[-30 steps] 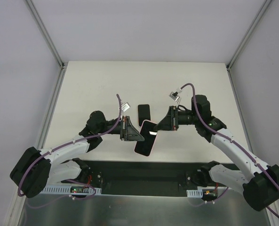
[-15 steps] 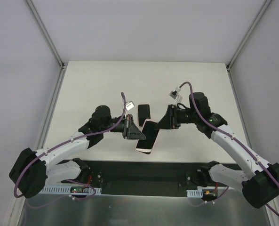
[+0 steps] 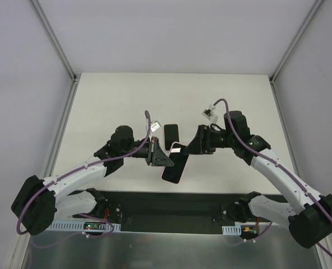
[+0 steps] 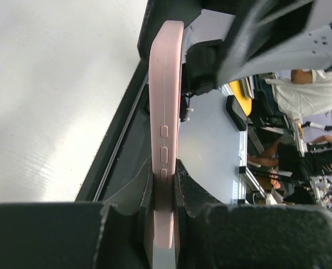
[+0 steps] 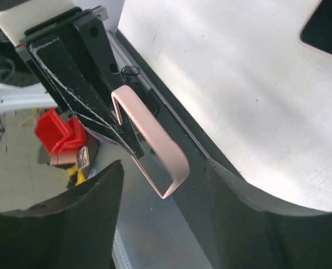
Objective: Put the phone into the phone case
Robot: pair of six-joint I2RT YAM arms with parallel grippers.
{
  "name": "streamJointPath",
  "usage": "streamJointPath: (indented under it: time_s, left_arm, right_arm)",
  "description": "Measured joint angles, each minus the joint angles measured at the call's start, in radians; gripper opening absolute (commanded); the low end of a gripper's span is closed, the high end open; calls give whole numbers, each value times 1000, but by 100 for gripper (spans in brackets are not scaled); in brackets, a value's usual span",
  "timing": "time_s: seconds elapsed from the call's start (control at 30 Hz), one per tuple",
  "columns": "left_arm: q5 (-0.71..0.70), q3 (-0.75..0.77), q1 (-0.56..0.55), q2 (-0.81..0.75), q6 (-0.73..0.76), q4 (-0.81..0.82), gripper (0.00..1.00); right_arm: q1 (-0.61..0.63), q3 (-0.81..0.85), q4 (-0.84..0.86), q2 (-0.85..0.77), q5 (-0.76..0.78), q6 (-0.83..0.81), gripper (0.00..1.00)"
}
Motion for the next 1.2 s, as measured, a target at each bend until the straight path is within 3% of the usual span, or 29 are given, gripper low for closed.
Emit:
streamJointPath:
  time_s: [0.1,0.27,0.43,0.73,0.97,1.2]
  left_arm:
    - [-36,0,5,3,6,-51,0]
    - [-80,24,68,2,48,-200,0]
    - [-80,59,238,29,74,-287,0]
    - [-13,236,488,385,120,-363,0]
    - [36,383,514,575,145,-380,0]
    - [40,408,514,689,148,-383,0]
  right_arm:
    - [-1,7,-59,-14,76,7,97]
    - [-24,16,-174,-91,218,-5,96]
    - [-44,36,-250,-113,284,-26,96]
    - [-46,55,-341,-127,308,-95,96]
    - [-45,76,-394,-177,335,-142,96]
    - [-46,76,-421,-185,343,-163,96]
